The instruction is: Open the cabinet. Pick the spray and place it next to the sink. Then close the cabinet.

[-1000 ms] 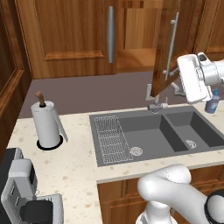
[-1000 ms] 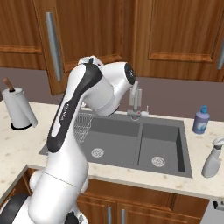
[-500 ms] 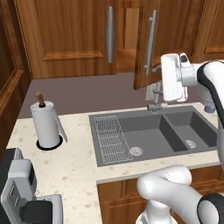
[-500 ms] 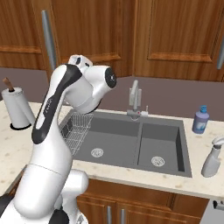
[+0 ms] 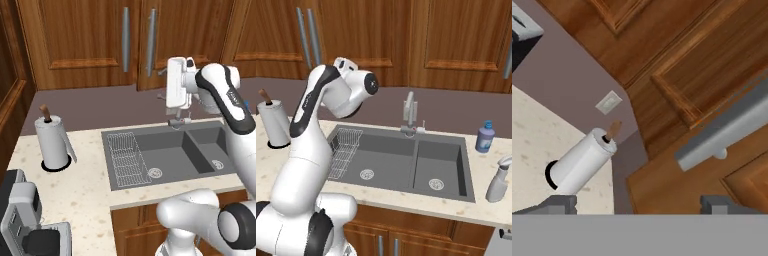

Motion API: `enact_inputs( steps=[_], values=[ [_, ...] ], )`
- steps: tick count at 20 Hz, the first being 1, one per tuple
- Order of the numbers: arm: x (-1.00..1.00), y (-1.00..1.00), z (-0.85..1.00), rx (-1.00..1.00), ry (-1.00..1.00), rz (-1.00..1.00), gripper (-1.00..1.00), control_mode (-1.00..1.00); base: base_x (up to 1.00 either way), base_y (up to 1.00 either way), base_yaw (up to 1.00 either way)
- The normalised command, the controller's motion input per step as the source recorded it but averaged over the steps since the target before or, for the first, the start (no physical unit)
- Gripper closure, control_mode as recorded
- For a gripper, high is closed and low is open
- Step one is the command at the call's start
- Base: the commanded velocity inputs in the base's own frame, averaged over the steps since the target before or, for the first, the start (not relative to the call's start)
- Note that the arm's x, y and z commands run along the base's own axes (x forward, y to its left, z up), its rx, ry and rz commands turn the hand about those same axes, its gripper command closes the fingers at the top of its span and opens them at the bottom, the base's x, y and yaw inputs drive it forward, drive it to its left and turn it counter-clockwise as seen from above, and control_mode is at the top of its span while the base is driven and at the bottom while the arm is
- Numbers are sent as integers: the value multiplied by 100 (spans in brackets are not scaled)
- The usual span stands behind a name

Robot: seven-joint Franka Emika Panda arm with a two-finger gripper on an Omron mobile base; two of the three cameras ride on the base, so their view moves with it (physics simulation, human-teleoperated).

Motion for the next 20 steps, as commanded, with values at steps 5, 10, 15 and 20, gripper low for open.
enact_inputs(
  steps=[5, 10, 15, 20],
  values=[
    [69, 0, 0, -6, 6, 0, -100, -100, 0, 0, 0],
    [52, 0, 0, -8, 8, -4, -100, -100, 0, 0, 0],
    [-10, -33, 0, -2, -1, -9, -100, -100, 0, 0, 0],
    [-95, -42, 0, 0, -9, -16, -100, -100, 0, 0, 0]
  ],
)
